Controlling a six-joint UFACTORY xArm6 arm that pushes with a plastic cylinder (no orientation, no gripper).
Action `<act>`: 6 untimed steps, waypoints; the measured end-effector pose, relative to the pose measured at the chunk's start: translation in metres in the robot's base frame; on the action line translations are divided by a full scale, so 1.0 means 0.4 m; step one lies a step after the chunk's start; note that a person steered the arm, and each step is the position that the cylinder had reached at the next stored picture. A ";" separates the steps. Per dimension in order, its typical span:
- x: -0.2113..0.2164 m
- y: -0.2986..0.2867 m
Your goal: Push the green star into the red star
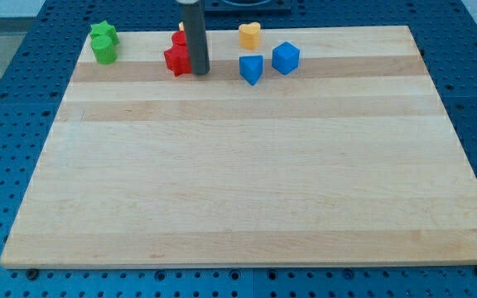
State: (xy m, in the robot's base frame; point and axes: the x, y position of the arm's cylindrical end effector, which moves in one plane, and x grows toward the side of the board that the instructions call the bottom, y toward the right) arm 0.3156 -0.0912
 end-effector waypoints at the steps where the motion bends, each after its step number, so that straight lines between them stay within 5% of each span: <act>1: 0.064 -0.160; 2: 0.035 -0.279; 5: -0.308 -0.278; 6: -0.311 -0.282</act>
State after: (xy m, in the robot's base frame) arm 0.1910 -0.2040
